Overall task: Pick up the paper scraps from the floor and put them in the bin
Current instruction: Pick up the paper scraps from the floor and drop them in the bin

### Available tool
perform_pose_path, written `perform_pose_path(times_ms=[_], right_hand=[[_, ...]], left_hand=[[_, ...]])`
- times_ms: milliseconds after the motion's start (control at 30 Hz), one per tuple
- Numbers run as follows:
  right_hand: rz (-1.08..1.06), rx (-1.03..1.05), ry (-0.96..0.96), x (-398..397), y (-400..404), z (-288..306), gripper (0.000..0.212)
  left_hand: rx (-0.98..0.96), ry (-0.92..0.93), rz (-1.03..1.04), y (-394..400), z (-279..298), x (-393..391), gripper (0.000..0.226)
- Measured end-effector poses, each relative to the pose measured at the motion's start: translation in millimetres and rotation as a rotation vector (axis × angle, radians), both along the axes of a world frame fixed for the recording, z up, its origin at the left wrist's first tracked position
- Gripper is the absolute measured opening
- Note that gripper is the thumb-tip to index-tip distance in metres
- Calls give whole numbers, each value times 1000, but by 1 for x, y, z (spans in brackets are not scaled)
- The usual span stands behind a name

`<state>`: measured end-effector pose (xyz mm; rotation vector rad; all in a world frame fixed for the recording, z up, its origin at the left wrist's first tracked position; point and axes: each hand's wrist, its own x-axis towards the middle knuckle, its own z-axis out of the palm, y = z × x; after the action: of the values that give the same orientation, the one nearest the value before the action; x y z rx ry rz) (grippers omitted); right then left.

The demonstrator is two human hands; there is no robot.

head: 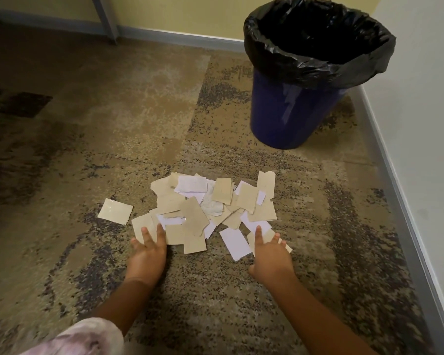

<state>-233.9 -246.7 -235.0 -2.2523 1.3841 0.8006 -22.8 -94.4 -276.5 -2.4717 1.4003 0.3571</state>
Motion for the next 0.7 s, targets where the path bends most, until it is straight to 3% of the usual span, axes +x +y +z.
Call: perform_pose_path(times_ms=[167,300,400,467,700], right_hand=[[-37,-6,6,-1,1,-8,100],[-38,-18,2,-3,1,-8,100],[-27,-46,4,-5,0,-8,91],[-4,-47,18,-7,0,-6,82],[-26,-51,-73,-23,-25,36,78]], left_hand=[[-19,-37,-9,-1,-3,1,51],[71,-31,33,-5,-8,5,45],[170,-111,17,-11,18,-4,48],[94,-167,-25,-12,17,-5,51],[196,70,48,-34,65,9,41]])
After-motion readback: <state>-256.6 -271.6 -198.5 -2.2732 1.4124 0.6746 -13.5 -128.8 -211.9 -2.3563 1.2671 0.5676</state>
